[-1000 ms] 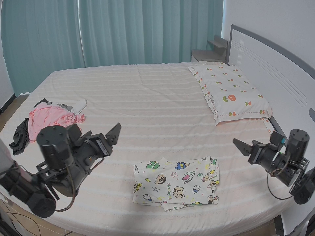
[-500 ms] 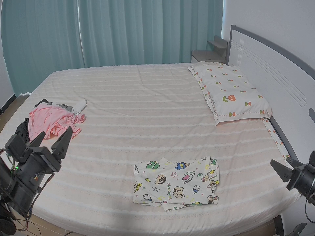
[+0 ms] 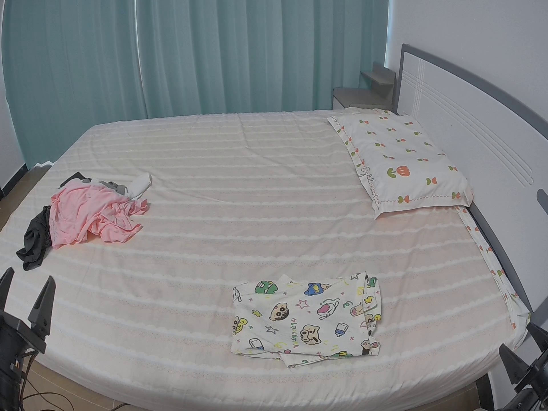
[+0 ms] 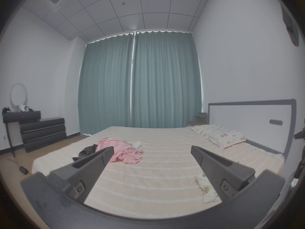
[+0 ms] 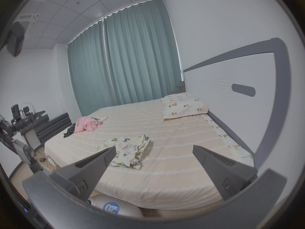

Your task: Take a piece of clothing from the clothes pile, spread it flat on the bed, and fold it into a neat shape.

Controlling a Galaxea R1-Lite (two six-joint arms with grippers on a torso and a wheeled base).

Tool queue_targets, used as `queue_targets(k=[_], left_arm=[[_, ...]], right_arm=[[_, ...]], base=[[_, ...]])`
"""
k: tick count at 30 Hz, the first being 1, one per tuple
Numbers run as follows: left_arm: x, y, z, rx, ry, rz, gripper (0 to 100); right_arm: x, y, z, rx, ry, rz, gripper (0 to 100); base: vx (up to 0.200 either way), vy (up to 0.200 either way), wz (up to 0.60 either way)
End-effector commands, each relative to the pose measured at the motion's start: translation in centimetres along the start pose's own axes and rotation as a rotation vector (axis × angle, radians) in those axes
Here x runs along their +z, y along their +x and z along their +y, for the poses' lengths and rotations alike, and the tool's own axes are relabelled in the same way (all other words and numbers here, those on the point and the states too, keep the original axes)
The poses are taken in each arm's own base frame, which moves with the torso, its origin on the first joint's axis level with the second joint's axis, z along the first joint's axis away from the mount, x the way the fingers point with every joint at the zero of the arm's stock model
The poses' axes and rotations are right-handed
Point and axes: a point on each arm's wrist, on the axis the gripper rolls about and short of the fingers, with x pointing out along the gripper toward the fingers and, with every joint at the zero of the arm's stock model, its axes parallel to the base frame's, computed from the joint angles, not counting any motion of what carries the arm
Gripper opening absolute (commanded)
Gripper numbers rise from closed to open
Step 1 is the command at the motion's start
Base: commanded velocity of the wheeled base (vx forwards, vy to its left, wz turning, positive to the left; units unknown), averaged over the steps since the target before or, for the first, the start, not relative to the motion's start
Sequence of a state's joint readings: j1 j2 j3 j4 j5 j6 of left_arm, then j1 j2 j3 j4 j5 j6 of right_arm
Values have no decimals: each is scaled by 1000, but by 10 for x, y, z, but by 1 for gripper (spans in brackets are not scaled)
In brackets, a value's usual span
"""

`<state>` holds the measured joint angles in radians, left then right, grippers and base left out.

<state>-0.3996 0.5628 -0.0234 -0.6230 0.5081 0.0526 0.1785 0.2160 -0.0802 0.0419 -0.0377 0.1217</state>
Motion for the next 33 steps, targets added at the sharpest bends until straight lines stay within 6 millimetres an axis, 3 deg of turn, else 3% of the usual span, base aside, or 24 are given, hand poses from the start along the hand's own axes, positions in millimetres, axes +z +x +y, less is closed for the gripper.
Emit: queue_targets(k=[1,11,19,27,33], left_arm=[[-9,-25,14,110,-4,-80,100],[-27,-39,19,170,35,-15,100],[-38,-53,22,233,31,-49,100],[-37,-54,22,226,32,-63,100],[-56,-55,20,267,112,122,100]], right_arm=[[-8,-10,0,-30,-45,-87,100],[-21,-15,1,-215,-232,-115,100],[-21,-15,0,-263,-240,-117,100],[-22,-13,-1,-310,-298,-137,100],[-22,-11,-2,-329,-336,-162,100]], base=[[0,0,0],[0,0,0],[0,0,0],[0,0,0],[0,0,0]])
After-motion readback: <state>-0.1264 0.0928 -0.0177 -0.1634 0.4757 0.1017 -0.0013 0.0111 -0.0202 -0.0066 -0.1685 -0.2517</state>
